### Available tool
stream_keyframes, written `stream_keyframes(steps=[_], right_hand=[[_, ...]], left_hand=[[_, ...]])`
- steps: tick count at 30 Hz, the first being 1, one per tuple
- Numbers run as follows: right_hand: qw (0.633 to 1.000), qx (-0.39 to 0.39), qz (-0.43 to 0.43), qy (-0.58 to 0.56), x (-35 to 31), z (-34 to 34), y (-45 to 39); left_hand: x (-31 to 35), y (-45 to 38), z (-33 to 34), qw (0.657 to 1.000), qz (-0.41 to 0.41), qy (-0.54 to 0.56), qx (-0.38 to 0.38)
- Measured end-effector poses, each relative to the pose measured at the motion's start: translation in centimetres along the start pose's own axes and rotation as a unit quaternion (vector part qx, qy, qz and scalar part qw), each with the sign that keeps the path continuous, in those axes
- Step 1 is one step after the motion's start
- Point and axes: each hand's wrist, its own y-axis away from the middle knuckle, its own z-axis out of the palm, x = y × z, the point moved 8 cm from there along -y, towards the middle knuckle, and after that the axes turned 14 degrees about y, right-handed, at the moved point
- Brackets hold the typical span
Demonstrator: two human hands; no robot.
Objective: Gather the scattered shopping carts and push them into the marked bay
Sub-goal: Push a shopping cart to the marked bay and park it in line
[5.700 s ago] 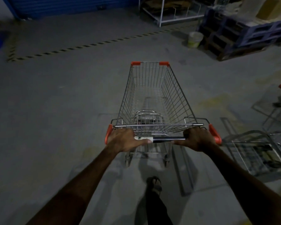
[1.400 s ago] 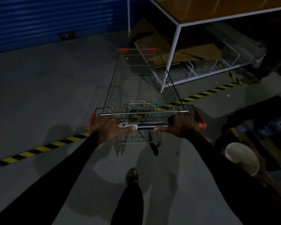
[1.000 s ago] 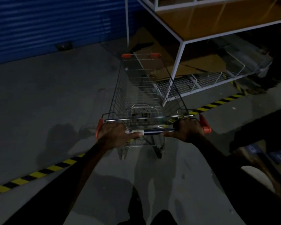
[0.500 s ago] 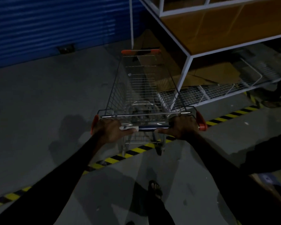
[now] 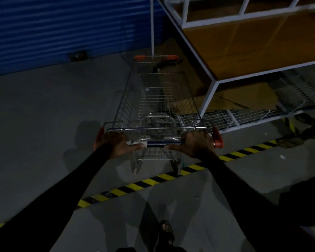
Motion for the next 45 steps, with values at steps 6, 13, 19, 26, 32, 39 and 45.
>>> stream_keyframes(steps=[6,13,19,26,32,39,45], right_hand=[[1.000,0.012,-0.011,-0.008,0.7,-0.8,-2.0],[0.999,0.016,-0.026,-0.041,1.1,-0.6,-3.2],[0.997,0.005,-0.035,-0.070,0.6,-0.6,-2.9],[0.999,0.011,0.005,-0.048,0.1,-1.9,0.4],[0.988,0.052,0.116,-0.082,-1.5,-4.8,6.8],[0.949,-0.011,0.243,-0.200,-5.9,0.7,18.6],[0.892,-0.015,0.373,-0.255,-8.7,4.3,30.1]], left_hand=[[0.6,-1.9,-0.9,1.000,-0.015,-0.013,0.005],[1.3,-2.1,-2.2,0.999,0.013,0.029,0.017],[0.5,-2.9,-1.6,0.997,0.060,0.053,0.005],[0.9,-1.0,-2.1,0.976,0.178,0.045,0.115],[3.1,4.8,-2.7,0.917,0.294,0.069,0.260],[2.7,8.8,6.0,0.928,0.326,0.147,0.105],[5.0,14.1,10.7,0.913,0.384,0.135,0.016]])
